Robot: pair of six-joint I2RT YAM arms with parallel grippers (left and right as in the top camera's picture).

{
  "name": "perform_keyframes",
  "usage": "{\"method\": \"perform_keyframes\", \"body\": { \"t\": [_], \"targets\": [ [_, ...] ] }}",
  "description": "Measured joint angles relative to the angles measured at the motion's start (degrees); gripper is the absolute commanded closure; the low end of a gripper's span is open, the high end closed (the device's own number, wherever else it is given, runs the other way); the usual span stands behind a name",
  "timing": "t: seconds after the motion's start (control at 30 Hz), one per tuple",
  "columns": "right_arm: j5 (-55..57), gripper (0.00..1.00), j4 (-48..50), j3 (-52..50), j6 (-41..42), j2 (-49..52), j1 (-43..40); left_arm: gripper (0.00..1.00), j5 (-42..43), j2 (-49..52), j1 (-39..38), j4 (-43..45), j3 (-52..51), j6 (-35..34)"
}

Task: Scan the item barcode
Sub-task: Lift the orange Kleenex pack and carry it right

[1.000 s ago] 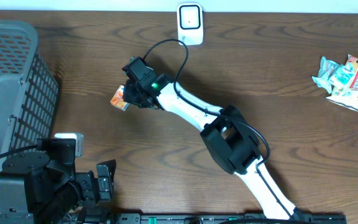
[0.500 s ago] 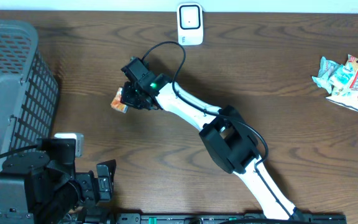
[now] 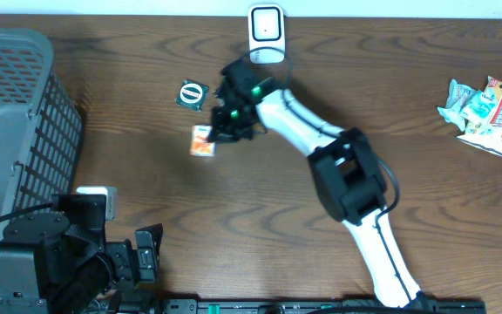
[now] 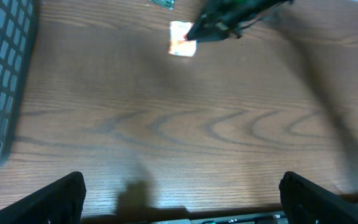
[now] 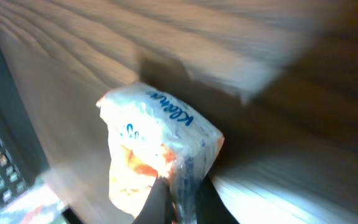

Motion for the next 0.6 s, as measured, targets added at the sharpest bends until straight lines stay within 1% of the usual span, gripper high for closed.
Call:
{"method": "perform_keyframes", "body": {
  "t": [0.2, 0.37, 0.6],
  "targets": [
    [-4.57, 0.99, -5.33, -0.68, -9.07, -0.92, -7.13, 0.02, 0.00, 0.00, 0.00, 0.02, 0.00, 0.00],
    [-9.25, 0.99, -7.89, -0.70, -13.86, -1.84, -11.54, 0.02, 0.00, 0.00, 0.00, 0.00, 0.00, 0.00],
    [-19.78, 0.99, -8.35, -0.70, -18.82, -2.86, -16.31, 0.02, 0.00, 0.00, 0.00, 0.00, 0.00, 0.00]
  ]
}}
